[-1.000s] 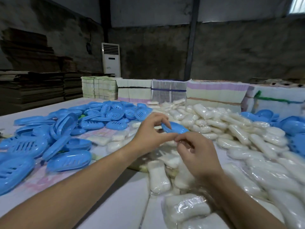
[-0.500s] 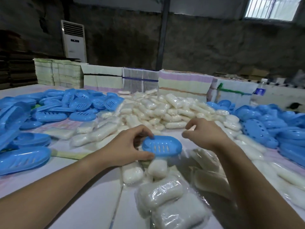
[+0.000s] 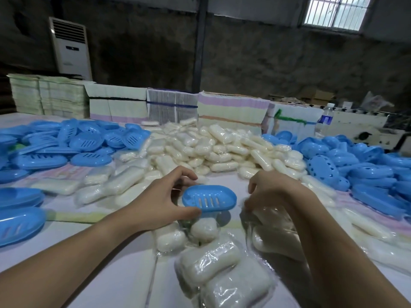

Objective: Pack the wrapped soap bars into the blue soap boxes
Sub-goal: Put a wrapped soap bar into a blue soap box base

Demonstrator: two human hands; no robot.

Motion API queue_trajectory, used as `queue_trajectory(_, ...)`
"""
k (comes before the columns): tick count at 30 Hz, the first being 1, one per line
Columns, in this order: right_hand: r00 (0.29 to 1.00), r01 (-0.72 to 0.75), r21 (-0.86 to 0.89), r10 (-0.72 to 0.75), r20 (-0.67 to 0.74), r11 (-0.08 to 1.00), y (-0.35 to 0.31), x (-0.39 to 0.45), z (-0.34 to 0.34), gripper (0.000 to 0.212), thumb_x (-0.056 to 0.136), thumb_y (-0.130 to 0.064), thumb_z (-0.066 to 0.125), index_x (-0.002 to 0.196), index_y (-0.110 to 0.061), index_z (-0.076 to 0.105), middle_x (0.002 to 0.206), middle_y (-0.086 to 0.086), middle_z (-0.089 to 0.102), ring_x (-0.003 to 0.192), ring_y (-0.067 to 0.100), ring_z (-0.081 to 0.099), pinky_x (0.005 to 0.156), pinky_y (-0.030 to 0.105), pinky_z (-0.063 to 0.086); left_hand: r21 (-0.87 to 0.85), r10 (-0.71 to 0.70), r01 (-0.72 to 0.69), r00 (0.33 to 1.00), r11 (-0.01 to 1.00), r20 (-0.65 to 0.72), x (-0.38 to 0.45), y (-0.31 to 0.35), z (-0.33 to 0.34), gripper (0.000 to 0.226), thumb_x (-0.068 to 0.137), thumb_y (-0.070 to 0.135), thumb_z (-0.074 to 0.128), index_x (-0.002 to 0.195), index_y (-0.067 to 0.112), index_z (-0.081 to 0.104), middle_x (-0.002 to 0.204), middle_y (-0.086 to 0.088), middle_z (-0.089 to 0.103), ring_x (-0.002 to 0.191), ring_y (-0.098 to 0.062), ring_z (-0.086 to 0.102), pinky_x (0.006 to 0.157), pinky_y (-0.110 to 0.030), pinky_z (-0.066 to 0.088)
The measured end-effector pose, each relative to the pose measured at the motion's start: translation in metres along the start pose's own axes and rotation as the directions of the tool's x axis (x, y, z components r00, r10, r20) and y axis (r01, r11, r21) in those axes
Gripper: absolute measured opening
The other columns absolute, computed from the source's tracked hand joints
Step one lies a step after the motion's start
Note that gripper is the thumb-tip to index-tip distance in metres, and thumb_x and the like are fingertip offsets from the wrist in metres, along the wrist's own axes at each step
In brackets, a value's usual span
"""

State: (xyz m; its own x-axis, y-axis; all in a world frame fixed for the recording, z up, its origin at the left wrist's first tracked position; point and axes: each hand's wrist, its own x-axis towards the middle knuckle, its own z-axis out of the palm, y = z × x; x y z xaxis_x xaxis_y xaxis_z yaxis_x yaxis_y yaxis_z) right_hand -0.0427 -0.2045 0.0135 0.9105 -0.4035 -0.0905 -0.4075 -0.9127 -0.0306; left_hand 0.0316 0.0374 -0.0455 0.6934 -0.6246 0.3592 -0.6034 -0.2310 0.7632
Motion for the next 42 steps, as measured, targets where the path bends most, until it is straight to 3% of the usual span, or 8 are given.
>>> queue_trajectory(8, 0.945, 0.209, 0.454, -0.059, -0.322, 0.866, 0.004, -0.001, -0.006, 0.05, 0.065, -0.034, 0.074, 0.113, -0.03, 0.064, 0.072, -0.009, 0.068, 0.068, 0.005, 0.064, 0.067, 0.027, 0.054, -0.029, -0.022, 0.021, 1.0, 0.999, -0.014, 0.002, -0.004, -0.001, 0.058, 0.054, 0.039, 0.088, 0.1, 0.048, 0.053, 0.106, 0.025, 0.069, 0.099, 0.003, 0.066, 0.083, -0.009, 0.048)
queue_trajectory(10, 0.912, 0.286, 0.572, -0.036, -0.408, 0.769, 0.006, -0.002, -0.01, 0.045, 0.066, -0.03, 0.076, 0.11, -0.03, 0.069, 0.076, -0.006, 0.069, 0.065, 0.005, 0.065, 0.06, 0.022, 0.052, -0.04, -0.035, 0.035, 0.999, 0.999, -0.008, 0.003, -0.005, -0.002, 0.059, 0.053, 0.039, 0.088, 0.101, 0.043, 0.053, 0.105, 0.022, 0.072, 0.098, 0.001, 0.067, 0.083, -0.011, 0.049)
queue_trajectory(14, 0.839, 0.475, 0.72, -0.014, -0.544, 0.506, 0.008, -0.006, -0.015, 0.039, 0.07, -0.019, 0.082, 0.105, -0.034, 0.074, 0.099, -0.004, 0.069, 0.082, 0.012, 0.069, 0.085, 0.036, 0.058, -0.095, -0.085, 0.082, 0.996, 0.992, -0.022, 0.007, -0.007, -0.004, 0.067, 0.043, 0.046, 0.086, 0.1, 0.033, 0.052, 0.101, 0.017, 0.074, 0.089, -0.008, 0.069, 0.081, -0.02, 0.054)
queue_trajectory(17, 0.831, 0.553, 0.783, -0.121, -0.543, 0.286, 0.0, -0.012, -0.012, 0.037, 0.071, -0.012, 0.082, 0.101, -0.033, 0.075, 0.1, -0.002, 0.074, 0.08, 0.012, 0.072, 0.083, 0.035, 0.06, -0.097, -0.114, 0.112, 0.993, 0.989, -0.014, 0.008, -0.008, -0.005, 0.064, 0.042, 0.046, 0.087, 0.094, 0.041, 0.051, 0.098, 0.018, 0.073, 0.078, -0.009, 0.066, 0.086, -0.034, 0.056)
queue_trajectory(24, 0.85, 0.483, 0.865, -0.308, -0.426, 0.135, -0.039, -0.009, 0.019, 0.032, 0.071, 0.009, 0.078, 0.083, -0.019, 0.074, 0.079, 0.011, 0.072, 0.07, 0.018, 0.068, 0.067, 0.025, 0.056, -0.095, -0.142, 0.142, 0.99, 0.985, 0.0, 0.008, -0.006, -0.008, 0.068, 0.041, 0.045, 0.09, 0.097, 0.037, 0.051, 0.102, 0.008, 0.075, 0.092, -0.022, 0.069, 0.095, -0.048, 0.054)
queue_trajectory(27, 0.854, 0.487, 0.837, -0.335, -0.398, 0.247, -0.034, -0.005, 0.018, 0.029, 0.07, 0.008, 0.08, 0.085, -0.015, 0.072, 0.08, -0.002, 0.074, 0.073, 0.009, 0.07, 0.065, 0.019, 0.054, -0.092, -0.145, 0.145, 0.989, 0.985, 0.011, 0.008, -0.006, -0.009, 0.064, 0.042, 0.046, 0.09, 0.092, 0.041, 0.051, 0.104, 0.014, 0.074, 0.088, -0.015, 0.07, 0.094, -0.045, 0.055)
queue_trajectory(34, 0.851, 0.52, 0.639, -0.407, -0.331, 0.567, -0.02, 0.003, 0.02, 0.025, 0.066, -0.012, 0.089, 0.082, -0.02, 0.071, 0.094, -0.005, 0.072, 0.094, 0.006, 0.065, 0.081, 0.026, 0.053, -0.086, -0.132, 0.131, 0.991, 0.988, -0.002, 0.008, -0.006, -0.009, 0.061, 0.043, 0.044, 0.09, 0.089, 0.042, 0.049, 0.107, 0.012, 0.075, 0.097, -0.032, 0.068, 0.095, -0.053, 0.053)
queue_trajectory(42, 0.849, 0.5, 0.672, -0.461, -0.257, 0.546, -0.001, 0.004, 0.01, 0.028, 0.074, -0.011, 0.084, 0.098, -0.022, 0.076, 0.106, -0.007, 0.074, 0.104, 0.005, 0.066, 0.093, 0.024, 0.052, -0.06, -0.118, 0.117, 0.993, 0.991, -0.002, 0.008, -0.006, -0.01, 0.059, 0.043, 0.049, 0.087, 0.088, 0.046, 0.048, 0.106, 0.017, 0.074, 0.088, -0.015, 0.069, 0.09, -0.041, 0.056)
